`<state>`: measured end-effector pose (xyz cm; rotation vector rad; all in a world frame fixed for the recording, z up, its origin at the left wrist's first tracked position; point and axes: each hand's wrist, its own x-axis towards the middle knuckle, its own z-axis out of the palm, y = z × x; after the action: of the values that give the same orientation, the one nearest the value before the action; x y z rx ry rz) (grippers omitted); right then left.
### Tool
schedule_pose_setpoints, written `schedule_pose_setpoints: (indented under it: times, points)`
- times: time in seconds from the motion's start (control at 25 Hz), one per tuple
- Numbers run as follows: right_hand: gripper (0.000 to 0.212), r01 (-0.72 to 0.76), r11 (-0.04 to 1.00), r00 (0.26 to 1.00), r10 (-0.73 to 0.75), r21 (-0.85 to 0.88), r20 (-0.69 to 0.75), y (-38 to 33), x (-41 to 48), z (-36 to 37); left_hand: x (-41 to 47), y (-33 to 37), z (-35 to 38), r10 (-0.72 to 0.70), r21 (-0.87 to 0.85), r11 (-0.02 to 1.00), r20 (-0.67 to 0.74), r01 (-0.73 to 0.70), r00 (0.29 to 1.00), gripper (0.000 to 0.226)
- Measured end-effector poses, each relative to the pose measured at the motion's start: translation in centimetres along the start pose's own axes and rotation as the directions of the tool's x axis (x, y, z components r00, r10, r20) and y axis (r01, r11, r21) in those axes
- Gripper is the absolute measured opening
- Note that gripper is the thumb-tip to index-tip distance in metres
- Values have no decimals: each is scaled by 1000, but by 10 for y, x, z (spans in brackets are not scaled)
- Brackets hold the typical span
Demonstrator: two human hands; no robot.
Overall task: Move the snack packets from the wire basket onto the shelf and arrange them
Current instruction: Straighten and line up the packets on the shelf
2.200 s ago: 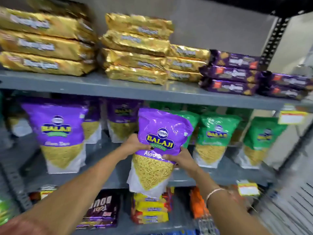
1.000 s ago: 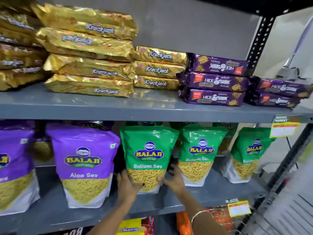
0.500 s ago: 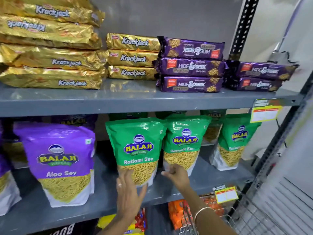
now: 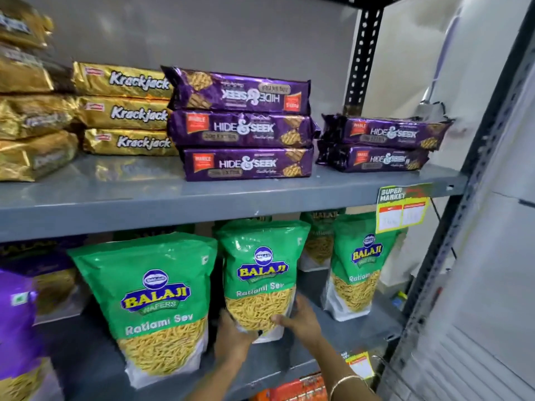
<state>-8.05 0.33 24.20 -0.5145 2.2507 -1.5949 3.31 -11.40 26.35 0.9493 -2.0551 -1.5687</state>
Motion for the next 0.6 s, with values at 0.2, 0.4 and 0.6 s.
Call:
schedule_pose_setpoints:
  times: [0.2, 0.4, 0.6]
  points:
    - [71, 16, 991, 998, -23, 136, 50, -28, -11, -32, -13, -1, 29, -1, 70, 998, -74, 6, 997, 68]
    - [87, 297, 945, 843, -328, -139, -426, -133, -36, -54, -2, 9, 27, -34, 1, 999, -50, 34, 998, 84]
    - [50, 341, 630, 840, -538, -697, -76, -232, -35, -55, 3, 11, 24, -16, -3, 1000, -19, 16, 1000, 85]
